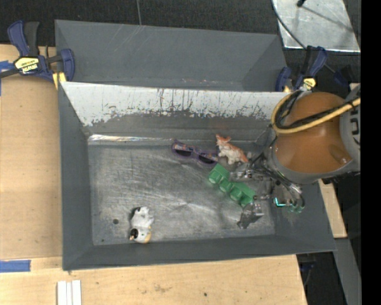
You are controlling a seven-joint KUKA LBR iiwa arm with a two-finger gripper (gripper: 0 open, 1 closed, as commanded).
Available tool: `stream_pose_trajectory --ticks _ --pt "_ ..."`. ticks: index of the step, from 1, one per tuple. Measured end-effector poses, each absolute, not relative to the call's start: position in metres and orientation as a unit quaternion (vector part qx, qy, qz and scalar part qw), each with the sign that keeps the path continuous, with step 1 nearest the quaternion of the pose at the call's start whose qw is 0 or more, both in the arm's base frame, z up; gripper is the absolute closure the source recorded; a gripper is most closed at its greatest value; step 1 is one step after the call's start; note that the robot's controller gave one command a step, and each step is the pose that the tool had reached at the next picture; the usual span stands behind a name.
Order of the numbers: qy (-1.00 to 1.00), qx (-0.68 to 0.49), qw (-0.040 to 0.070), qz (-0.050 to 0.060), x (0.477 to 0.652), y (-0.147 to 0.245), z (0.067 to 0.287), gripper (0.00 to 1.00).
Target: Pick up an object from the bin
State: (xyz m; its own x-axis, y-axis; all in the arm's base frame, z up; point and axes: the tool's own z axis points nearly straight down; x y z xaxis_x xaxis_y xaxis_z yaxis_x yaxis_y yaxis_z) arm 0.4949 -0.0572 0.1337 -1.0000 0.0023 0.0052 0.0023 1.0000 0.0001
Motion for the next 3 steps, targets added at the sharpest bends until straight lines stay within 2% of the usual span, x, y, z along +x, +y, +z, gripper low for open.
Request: stream_pose_trajectory --ticks 1,2,3 --pt "-1.0 0.0 -0.001 0.0 0.497 -0.057 0.137 0.0" --pt "-0.999 -0.048 -0.004 0.0 0.512 -0.072 0.11 0.0" --pt "-0.991 -0.133 -0.001 0.0 0.524 -0.091 0.07 0.0"
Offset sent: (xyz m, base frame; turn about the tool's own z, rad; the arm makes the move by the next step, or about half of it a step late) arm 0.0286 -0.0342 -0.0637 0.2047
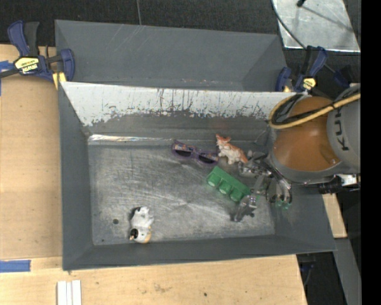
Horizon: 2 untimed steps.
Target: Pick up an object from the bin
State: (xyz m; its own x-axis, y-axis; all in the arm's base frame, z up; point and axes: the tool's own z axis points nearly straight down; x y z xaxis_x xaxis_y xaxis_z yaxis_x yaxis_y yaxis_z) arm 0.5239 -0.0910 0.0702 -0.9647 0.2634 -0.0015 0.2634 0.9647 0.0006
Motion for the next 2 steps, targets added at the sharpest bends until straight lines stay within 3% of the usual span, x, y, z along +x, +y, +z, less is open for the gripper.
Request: stream_pose_trajectory --ticks 1,2 --pt "0.982 0.19 0.002 0.0 0.529 -0.0817 0.0721 0.0" --pt "0.99 0.143 0.004 0.0 0.5278 -0.0876 0.0728 0.0"
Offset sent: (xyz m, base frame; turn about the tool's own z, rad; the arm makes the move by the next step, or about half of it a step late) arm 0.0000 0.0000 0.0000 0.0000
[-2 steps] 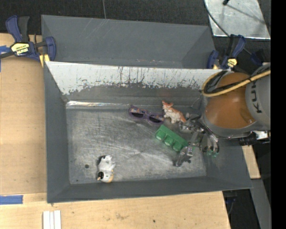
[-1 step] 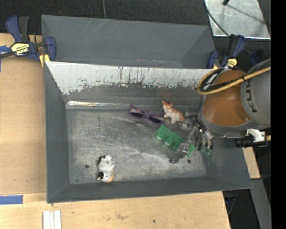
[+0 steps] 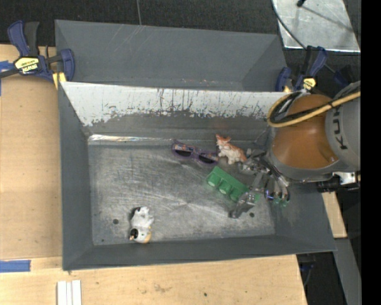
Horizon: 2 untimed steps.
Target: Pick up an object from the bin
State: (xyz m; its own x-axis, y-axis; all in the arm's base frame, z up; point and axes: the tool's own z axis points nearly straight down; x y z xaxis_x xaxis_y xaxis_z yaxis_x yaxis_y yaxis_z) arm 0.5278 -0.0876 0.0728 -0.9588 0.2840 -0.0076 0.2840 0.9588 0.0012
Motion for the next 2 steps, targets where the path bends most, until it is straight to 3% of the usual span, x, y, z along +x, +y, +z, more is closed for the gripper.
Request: stream_pose_trajectory --ticks 1,2 --pt "0.982 0.19 0.007 -0.002 0.5322 -0.0847 0.0759 1.0" --pt "0.982 0.19 0.007 -0.002 0.5322 -0.0847 0.0759 1.0"
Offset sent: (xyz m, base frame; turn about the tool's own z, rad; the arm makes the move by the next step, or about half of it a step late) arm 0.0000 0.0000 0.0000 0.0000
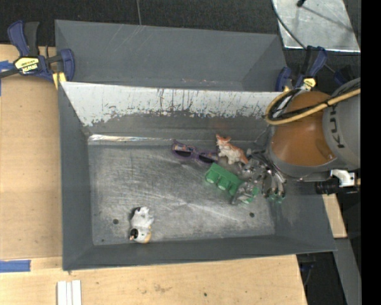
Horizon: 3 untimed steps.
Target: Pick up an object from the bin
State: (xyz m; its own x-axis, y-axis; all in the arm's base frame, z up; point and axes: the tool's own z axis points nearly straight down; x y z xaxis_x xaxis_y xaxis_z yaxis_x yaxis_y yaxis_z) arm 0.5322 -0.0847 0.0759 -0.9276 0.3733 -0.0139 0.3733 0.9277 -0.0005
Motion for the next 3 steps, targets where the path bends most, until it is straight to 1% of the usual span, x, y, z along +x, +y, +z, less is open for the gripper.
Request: stream_pose_trajectory --ticks 1,2,3 --pt "0.982 0.19 0.005 -0.001 0.532 -0.085 0.078 1.0" --pt "0.982 0.19 -0.002 -0.001 0.529 -0.084 0.088 1.0" --pt "0.982 0.19 -0.003 0.0 0.528 -0.083 0.11 1.0"
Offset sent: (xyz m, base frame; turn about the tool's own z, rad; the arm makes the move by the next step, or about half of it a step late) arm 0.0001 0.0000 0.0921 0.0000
